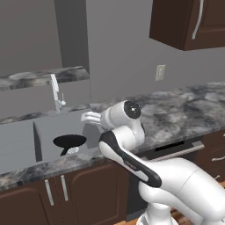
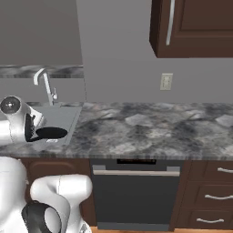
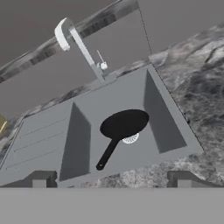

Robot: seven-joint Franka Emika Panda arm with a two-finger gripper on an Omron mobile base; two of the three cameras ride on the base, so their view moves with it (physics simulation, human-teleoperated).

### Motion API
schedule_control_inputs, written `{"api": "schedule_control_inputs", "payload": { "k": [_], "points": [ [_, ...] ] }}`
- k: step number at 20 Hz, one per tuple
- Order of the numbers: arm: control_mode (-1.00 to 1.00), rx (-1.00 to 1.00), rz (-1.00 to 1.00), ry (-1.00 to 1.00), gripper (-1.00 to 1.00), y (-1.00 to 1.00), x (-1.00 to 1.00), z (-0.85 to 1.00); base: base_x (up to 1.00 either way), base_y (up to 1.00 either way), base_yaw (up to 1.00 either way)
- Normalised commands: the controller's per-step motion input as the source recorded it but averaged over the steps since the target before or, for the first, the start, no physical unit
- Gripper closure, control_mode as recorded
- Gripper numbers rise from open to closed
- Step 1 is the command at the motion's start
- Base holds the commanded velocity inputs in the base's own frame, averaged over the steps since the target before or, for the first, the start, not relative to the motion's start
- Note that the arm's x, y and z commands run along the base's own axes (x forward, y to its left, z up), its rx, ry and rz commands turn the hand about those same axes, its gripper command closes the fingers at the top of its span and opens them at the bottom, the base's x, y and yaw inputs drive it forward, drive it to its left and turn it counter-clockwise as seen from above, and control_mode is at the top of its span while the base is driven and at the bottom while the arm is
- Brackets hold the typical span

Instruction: Move the pot and pan from the stove into the sink.

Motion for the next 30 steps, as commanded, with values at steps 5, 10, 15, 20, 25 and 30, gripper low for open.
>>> {"api": "schedule_control_inputs", "payload": {
  "k": [5, 10, 15, 20, 25, 30],
  "points": [
    [-1.00, 0.05, 0.00, 0.19, -1.00, -0.10, -0.17, 0.30, 0.00, 0.00, 0.00],
    [-1.00, 0.02, 0.00, 0.25, -1.00, 0.00, -0.25, 0.71, 0.00, 0.00, 0.00],
    [-1.00, -0.01, 0.00, 0.16, -1.00, -0.03, -0.71, 0.52, 0.00, 0.00, 0.00],
    [-1.00, -0.16, 0.03, -0.16, -1.00, -0.26, -0.97, 0.03, 0.00, 0.00, 0.00],
    [-1.00, -0.23, 0.08, -0.32, -1.00, -0.51, -0.74, -0.04, 0.00, 0.00, 0.00],
    [-1.00, -0.25, 0.12, -0.37, -1.00, -0.64, -0.53, -0.07, 0.00, 0.00, 0.00]
  ]
}}
